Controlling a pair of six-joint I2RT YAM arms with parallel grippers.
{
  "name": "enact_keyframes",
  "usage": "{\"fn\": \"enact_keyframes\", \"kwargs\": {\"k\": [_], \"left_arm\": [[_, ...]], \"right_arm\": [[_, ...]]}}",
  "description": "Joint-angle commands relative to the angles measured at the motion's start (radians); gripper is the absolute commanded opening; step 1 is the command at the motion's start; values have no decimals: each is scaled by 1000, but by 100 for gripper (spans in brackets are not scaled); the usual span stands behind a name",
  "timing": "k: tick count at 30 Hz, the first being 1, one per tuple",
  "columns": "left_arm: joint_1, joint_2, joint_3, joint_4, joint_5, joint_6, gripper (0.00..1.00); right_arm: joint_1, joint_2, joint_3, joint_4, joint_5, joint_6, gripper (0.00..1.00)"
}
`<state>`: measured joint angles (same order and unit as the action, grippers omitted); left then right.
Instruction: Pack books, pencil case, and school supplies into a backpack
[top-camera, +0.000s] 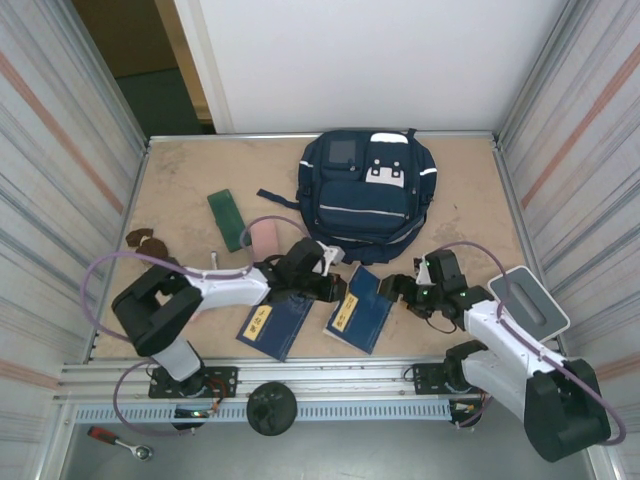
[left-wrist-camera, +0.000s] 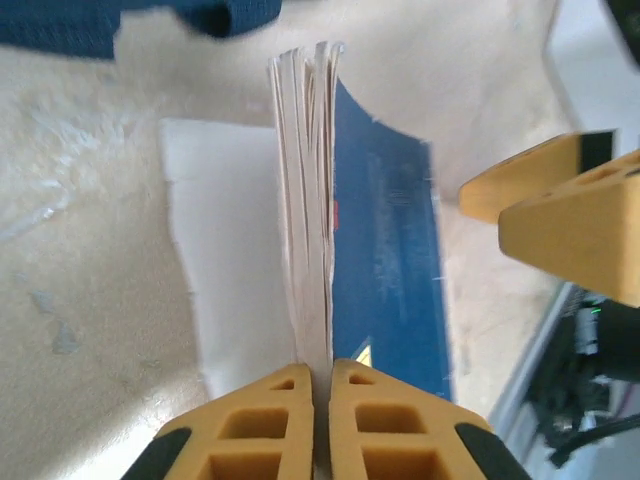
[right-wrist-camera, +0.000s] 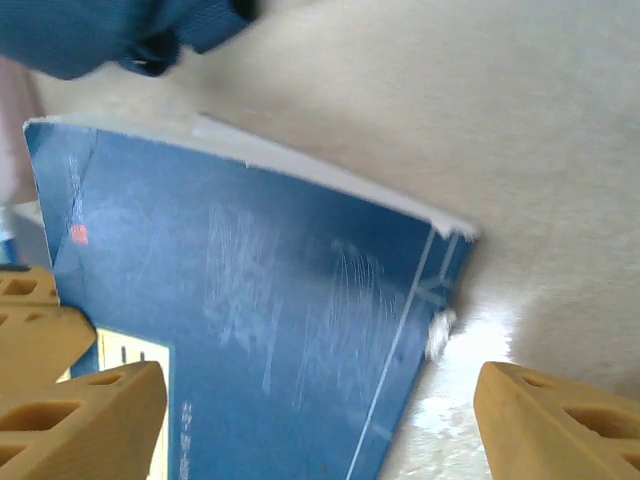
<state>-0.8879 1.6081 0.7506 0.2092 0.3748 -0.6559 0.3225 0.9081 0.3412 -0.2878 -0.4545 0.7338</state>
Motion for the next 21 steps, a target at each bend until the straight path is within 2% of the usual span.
{"fn": "enact_keyframes", "kwargs": {"k": [1,5,9,12,16,17,18,21], "left_arm": [[45,-73,-57,212,72,-108,0],[68,-113,-95,292,110,-155,0],[99,-141,-135,383,151,-202,0],[127,-149,-163,453,184,-237,0],[154,-147,-195,524,208,-278,0],[160,-148,-203,540,210,-288,0],[165,-148,-212,555,211,-297,0],[183,-145,-231,553,194,-301,0]], "right_arm": [[-11,-53,-31,70,-157,-37,87],[-11,-61,-85,213,-186,11,93],[11,-23,-104,335,-206,20,94],[43,31,-97,409,-198,3,94],[83,163,-87,593,-236,37,91],[95,184,-83,622,-240,39,89],[116,217,-74,667,-250,45,84],[138,257,-71,763,-266,77,58]]}}
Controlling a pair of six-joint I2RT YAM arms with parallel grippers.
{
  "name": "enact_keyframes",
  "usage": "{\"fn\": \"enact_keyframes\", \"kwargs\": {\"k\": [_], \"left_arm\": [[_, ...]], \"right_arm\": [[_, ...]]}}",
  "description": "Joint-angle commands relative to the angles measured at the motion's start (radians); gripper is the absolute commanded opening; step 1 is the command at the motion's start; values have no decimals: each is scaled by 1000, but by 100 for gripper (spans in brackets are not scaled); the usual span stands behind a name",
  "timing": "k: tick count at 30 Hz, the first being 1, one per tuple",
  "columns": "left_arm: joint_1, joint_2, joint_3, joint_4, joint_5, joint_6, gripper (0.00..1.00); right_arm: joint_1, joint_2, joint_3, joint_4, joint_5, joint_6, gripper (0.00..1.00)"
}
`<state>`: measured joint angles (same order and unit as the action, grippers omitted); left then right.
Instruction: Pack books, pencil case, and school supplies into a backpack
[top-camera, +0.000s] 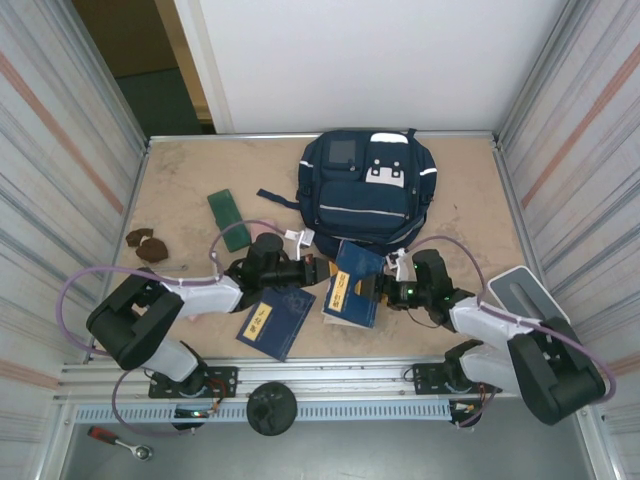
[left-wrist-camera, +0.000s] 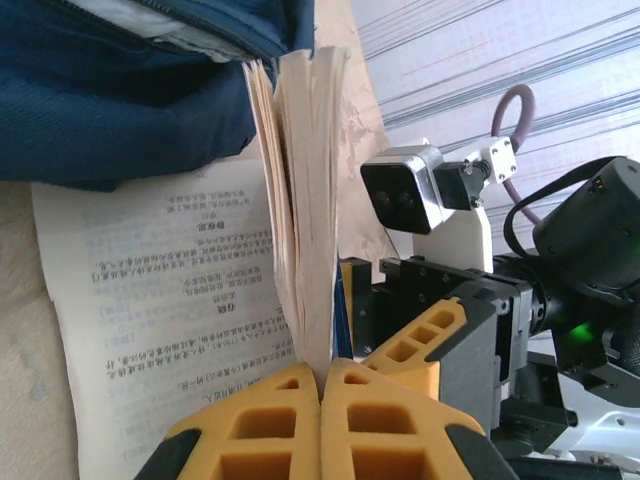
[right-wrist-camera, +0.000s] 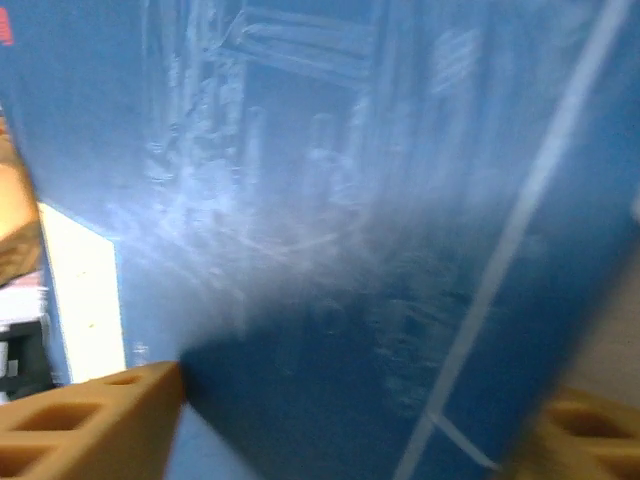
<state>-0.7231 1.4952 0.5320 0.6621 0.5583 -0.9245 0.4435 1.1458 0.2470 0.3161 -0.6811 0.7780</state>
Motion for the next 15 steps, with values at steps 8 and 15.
{"fn": "enact_keyframes", "kwargs": {"k": [8,15], "left_arm": [[56,-72,101,-257,-104,238,37],[54,-87,341,-615,-520,897,63]], "right_arm": [[-37,-218,125,-138,-6,-29,4],[-335,-378,321,-516,-96,-109,0]]}}
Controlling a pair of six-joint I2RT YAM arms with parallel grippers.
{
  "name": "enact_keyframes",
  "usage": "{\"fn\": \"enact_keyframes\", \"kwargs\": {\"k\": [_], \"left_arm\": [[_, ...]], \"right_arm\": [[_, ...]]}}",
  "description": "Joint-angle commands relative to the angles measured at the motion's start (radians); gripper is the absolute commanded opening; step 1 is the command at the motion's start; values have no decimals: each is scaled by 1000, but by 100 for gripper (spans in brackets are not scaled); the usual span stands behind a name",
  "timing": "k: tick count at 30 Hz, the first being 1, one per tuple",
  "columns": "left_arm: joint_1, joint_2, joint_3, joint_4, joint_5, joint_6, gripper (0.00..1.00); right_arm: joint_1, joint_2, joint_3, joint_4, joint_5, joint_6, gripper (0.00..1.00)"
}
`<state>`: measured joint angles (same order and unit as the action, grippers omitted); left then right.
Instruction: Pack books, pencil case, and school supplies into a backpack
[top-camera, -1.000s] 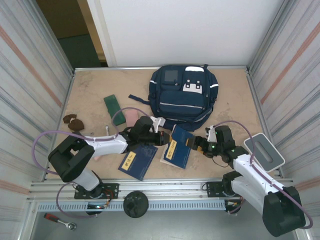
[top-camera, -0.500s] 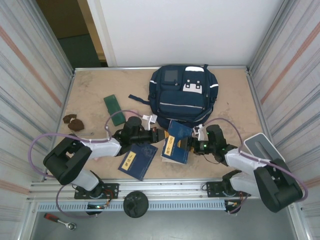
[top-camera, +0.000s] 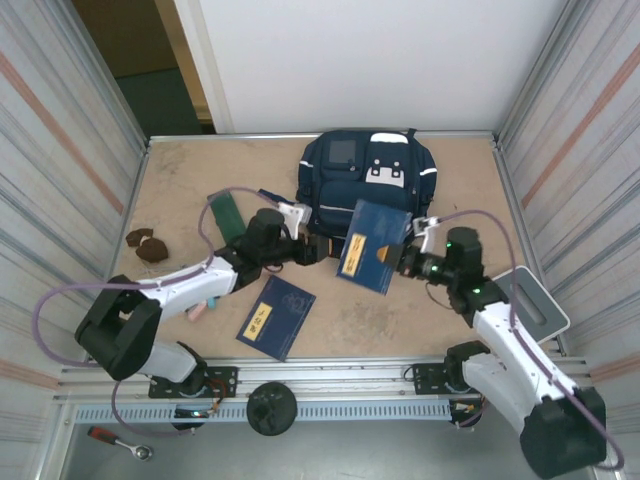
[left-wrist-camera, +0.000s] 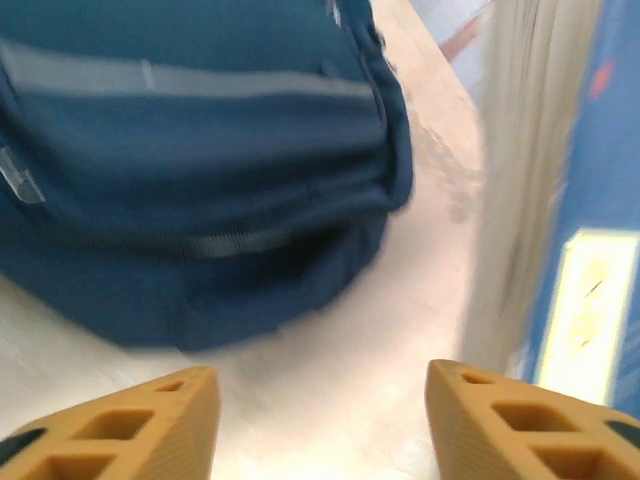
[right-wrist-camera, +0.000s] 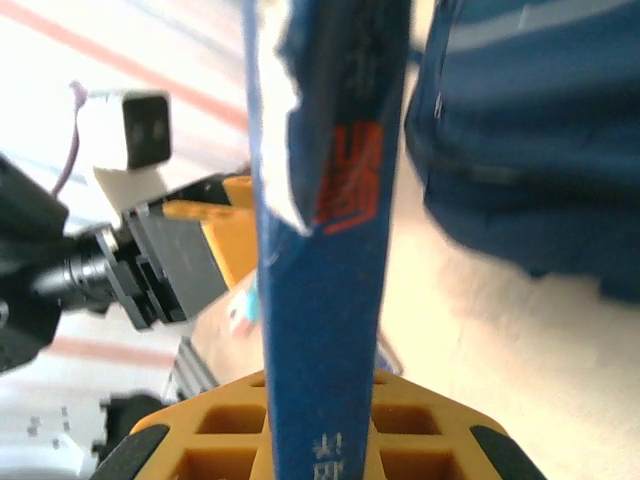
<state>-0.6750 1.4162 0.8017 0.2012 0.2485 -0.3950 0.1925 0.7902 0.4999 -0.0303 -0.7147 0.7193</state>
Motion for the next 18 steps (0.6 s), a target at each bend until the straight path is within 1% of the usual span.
{"fn": "enact_keyframes", "kwargs": {"k": [1,3,6,9,10,12,14,17,18], "left_arm": [[6,14,103,-162,-231,433,66],[7,83,190,-194,-248,574,69],[8,212,338,-272,-239,754,71],[9,336,489,-359,-255,890,72],[12,368,531,-392,-244,926,72],[14,430,627,-498,-133,984,72],[13,466,679,-563,-7,1007,73],[13,501,728,-617,178,1010,74],[14,513,738,-628,224,1009,74]], "right_arm": [[-119,-10,96,-195,-71,-54,0],[-187,37,166,-246,-81,-63,0],[-254,107,246,-288,-79,-76,0],[-276,148,303,-317,-42,-108,0],[-275,158,316,-321,-35,-116,0],[-279,178,344,-344,-19,-142,0],[-286,193,364,-382,5,-178,0],[-317,193,374,-411,30,-214,0],[-328,193,374,-412,30,-217,0]]}}
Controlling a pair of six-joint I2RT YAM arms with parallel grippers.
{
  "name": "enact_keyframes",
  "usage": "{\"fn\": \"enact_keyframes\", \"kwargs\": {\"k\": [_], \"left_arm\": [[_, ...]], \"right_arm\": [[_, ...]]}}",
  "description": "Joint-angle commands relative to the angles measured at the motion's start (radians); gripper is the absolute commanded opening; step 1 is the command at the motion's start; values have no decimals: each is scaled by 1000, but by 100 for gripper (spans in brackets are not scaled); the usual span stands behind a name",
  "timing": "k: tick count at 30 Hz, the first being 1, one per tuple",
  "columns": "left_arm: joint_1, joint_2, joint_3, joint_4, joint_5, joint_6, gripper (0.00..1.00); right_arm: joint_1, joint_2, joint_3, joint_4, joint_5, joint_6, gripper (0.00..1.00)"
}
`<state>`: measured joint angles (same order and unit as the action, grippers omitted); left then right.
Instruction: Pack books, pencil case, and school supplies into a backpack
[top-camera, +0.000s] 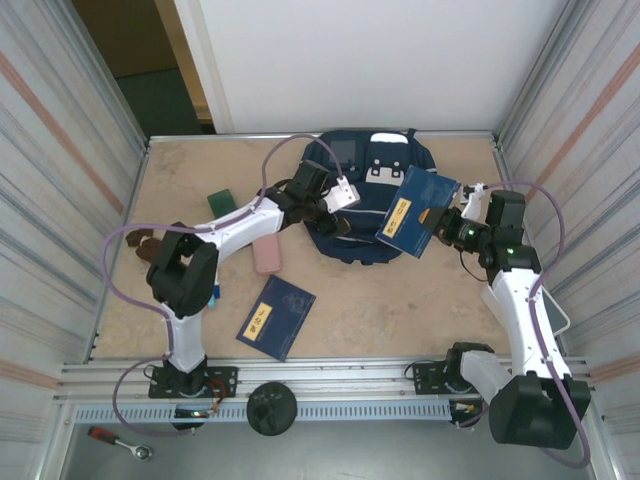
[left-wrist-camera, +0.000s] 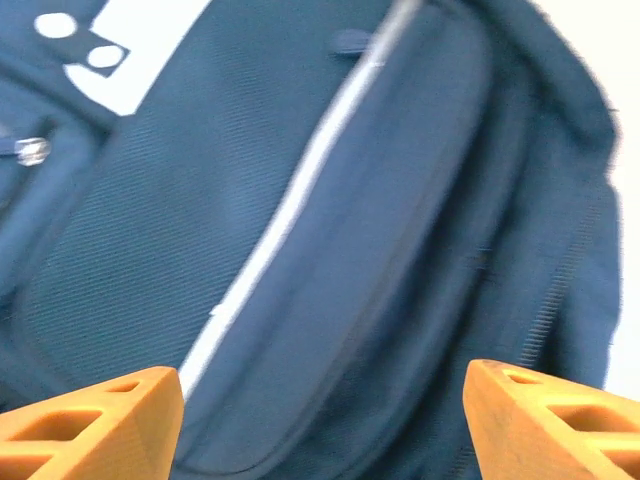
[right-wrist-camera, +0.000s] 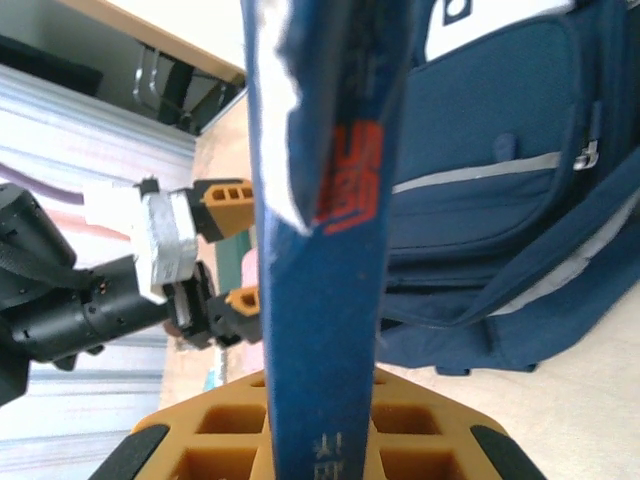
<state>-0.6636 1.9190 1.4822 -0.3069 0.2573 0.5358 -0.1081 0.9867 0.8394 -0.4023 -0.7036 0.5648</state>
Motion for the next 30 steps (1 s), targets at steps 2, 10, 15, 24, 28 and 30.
{"fn": "enact_keyframes", "kwargs": {"k": [2,10,15,24,28,30], "left_arm": [[0,38,74,-129,261,74,75],[-22,151,161,-152,190,96,71],[10,151,206,-153,267,30,70],[94,71,113,-46,327,18,73],[94,129,168,-93,133,110,74],[94,169,216,-136,73,145,74]], "right_arm": [[-44,30,33,-41,15,-69,0],[-53,74,26,-29,8,-78,0],[-53,79,3,-11,2,-70,0],[-55,94,-13,-2,-4,-80,0],[-54,106,-19,18,-16,-70,0],[-53,114,-23,26,-22,-65,0]]}}
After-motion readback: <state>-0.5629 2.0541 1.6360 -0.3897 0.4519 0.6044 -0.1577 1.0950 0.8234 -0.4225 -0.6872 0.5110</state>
